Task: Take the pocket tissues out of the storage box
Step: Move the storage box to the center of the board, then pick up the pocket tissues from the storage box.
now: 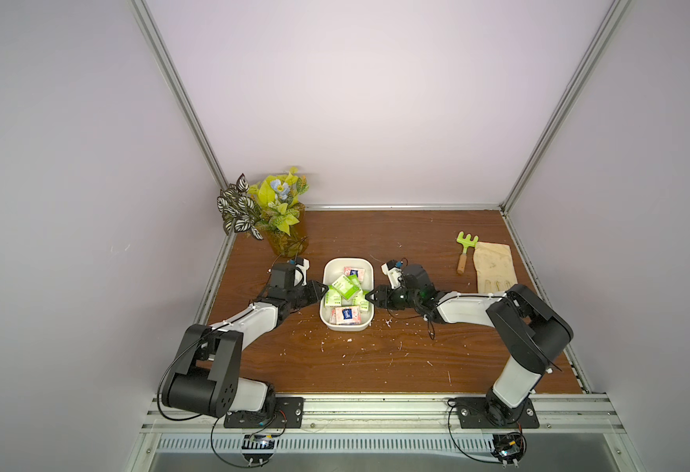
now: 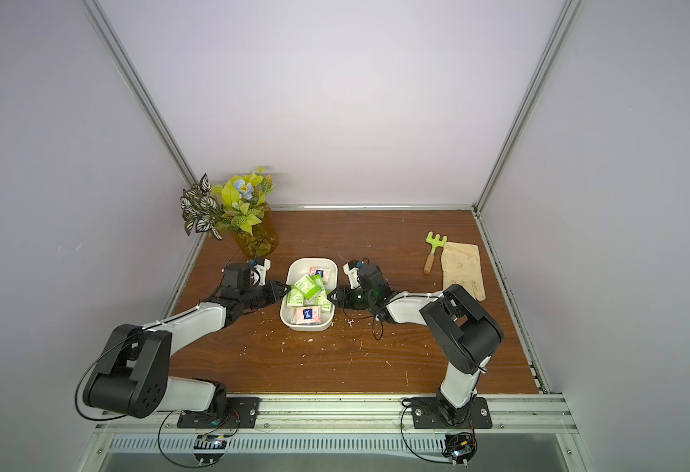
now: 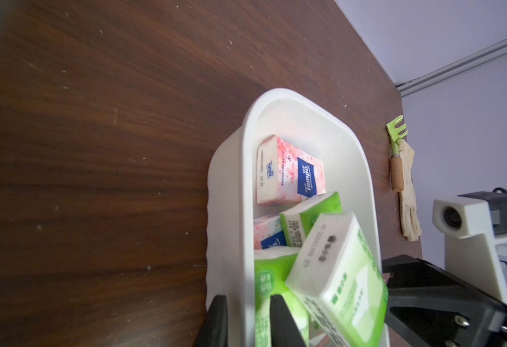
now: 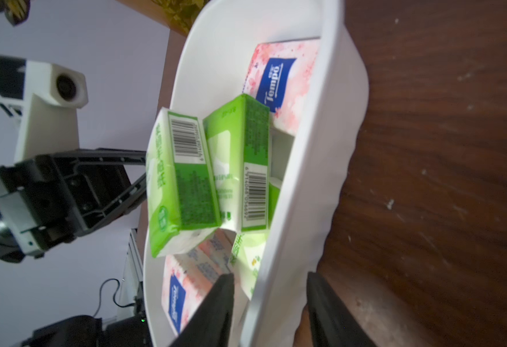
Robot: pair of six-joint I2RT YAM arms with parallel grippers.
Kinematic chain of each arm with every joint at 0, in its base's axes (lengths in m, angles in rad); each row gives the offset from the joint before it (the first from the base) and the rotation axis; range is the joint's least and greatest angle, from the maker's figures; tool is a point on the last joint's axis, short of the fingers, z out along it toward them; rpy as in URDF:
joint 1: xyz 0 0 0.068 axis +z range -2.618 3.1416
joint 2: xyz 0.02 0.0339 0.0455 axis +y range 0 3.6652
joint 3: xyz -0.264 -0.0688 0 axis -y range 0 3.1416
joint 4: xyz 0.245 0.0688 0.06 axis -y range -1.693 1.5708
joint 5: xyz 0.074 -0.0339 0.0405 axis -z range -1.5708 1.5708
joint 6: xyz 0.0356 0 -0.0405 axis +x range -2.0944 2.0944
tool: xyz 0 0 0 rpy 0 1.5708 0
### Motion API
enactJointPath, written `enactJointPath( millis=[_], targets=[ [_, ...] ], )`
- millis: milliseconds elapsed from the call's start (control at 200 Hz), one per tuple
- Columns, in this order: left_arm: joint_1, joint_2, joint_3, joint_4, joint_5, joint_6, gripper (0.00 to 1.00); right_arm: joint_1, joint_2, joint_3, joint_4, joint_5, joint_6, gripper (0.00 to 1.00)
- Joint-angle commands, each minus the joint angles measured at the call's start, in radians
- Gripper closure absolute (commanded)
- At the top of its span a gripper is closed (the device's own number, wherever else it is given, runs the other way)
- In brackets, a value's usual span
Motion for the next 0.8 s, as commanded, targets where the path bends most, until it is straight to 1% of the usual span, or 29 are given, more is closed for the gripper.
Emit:
enactJointPath(
  millis=[0, 60, 175, 290, 405, 450, 546, 646, 711, 791],
  targets=[
    [-0.008, -0.016, 0.009, -0.050, -0.037, 0.032, 0.78, -0.008, -0.095, 0.059, -0.191, 0.169, -0.117, 0.37],
    [-0.007, -0.032, 0.009, -0.081, -0.063, 0.044, 0.74, -0.008, -0.127, 0.100, -0.295, 0.231, -0.177, 0.31],
    [-0.007, -0.079, 0.008, -0.137, -0.126, 0.070, 0.65, 0.008, -0.162, 0.202, -0.458, 0.302, -0.267, 0.26],
    [-0.001, -0.133, 0.001, -0.148, -0.157, 0.072, 0.54, 0.070, -0.143, 0.341, -0.614, 0.372, -0.339, 0.20],
    [0.007, -0.185, -0.007, -0.149, -0.187, 0.070, 0.46, 0.148, -0.063, 0.504, -0.749, 0.443, -0.394, 0.16],
    [0.013, -0.205, -0.015, -0.151, -0.206, 0.072, 0.43, 0.179, -0.022, 0.576, -0.796, 0.475, -0.405, 0.14],
    [0.033, -0.251, -0.047, -0.143, -0.245, 0.064, 0.35, 0.245, 0.074, 0.715, -0.887, 0.545, -0.435, 0.10],
    [0.076, -0.297, -0.099, -0.114, -0.238, 0.043, 0.33, 0.301, 0.171, 0.848, -0.970, 0.613, -0.452, 0.08],
    [0.102, -0.325, -0.131, -0.092, -0.234, 0.028, 0.33, 0.322, 0.239, 0.931, -1.028, 0.633, -0.453, 0.07],
    [0.109, -0.349, -0.151, -0.082, -0.248, 0.028, 0.32, 0.337, 0.313, 1.023, -1.096, 0.649, -0.456, 0.08]
  ],
)
